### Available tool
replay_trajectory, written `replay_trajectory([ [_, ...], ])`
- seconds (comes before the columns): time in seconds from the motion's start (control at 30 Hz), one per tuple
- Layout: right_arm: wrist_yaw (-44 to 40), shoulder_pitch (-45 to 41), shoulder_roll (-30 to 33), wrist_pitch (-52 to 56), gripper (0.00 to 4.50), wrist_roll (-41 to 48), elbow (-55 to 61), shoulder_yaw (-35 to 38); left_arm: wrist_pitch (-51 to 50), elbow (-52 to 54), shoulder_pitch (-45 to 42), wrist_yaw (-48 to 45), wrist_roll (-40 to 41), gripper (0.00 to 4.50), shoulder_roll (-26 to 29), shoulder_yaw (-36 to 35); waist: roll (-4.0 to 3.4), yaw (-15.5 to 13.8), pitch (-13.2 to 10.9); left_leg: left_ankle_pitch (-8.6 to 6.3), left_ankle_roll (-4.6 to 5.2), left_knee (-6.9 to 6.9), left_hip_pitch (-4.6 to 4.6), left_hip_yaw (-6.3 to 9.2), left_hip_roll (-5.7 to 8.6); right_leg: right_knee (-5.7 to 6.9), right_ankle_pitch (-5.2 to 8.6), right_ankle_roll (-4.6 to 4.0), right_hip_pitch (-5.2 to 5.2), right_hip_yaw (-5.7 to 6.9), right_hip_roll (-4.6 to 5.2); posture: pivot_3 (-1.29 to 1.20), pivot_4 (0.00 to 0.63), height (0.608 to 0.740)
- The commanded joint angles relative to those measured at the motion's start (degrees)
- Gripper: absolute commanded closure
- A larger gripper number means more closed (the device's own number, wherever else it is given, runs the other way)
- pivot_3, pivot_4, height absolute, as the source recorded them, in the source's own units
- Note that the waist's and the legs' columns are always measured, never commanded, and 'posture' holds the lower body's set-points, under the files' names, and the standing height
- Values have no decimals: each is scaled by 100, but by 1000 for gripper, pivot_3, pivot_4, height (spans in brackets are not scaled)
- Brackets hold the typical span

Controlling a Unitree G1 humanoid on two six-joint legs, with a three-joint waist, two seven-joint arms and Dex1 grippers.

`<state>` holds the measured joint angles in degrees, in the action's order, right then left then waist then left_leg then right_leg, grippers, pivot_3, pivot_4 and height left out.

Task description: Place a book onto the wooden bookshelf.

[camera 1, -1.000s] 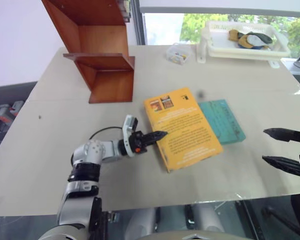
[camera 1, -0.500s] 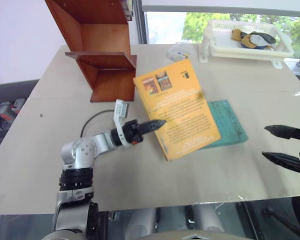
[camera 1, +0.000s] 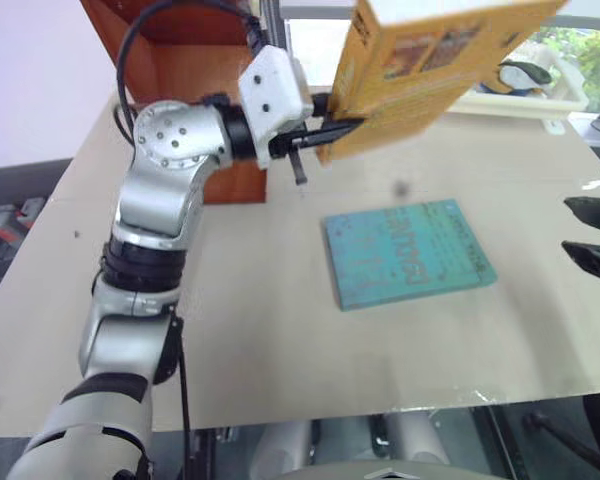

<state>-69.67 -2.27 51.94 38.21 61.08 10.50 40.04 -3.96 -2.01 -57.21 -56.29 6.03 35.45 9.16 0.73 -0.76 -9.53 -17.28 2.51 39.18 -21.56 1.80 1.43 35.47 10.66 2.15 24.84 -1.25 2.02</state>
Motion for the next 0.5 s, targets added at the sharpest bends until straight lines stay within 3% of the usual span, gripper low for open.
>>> replay_trajectory([
  [0.03,-298,-213,299,320,0,557,-332,495,1196,-1067,-685,-181,-1023,4141,681,256,-1,-6,-3,0,0,1,-2,2,-1,0,0,0,1,1,0,0,150,740],
  [0.23,-731,-722,711,649,0,832,-952,499,2175,-2853,-2020,-305,-2025,4141,1358,648,14,39,-22,-12,23,6,-10,4,1,3,0,2,8,14,-10,0,150,740],
  [0.5,-1072,-1340,673,529,0,438,-1445,-131,2453,-3057,-2872,-661,-2363,4141,1637,811,42,168,-57,-11,22,5,-42,-16,-6,47,0,1,67,-8,-14,0,150,740],
])
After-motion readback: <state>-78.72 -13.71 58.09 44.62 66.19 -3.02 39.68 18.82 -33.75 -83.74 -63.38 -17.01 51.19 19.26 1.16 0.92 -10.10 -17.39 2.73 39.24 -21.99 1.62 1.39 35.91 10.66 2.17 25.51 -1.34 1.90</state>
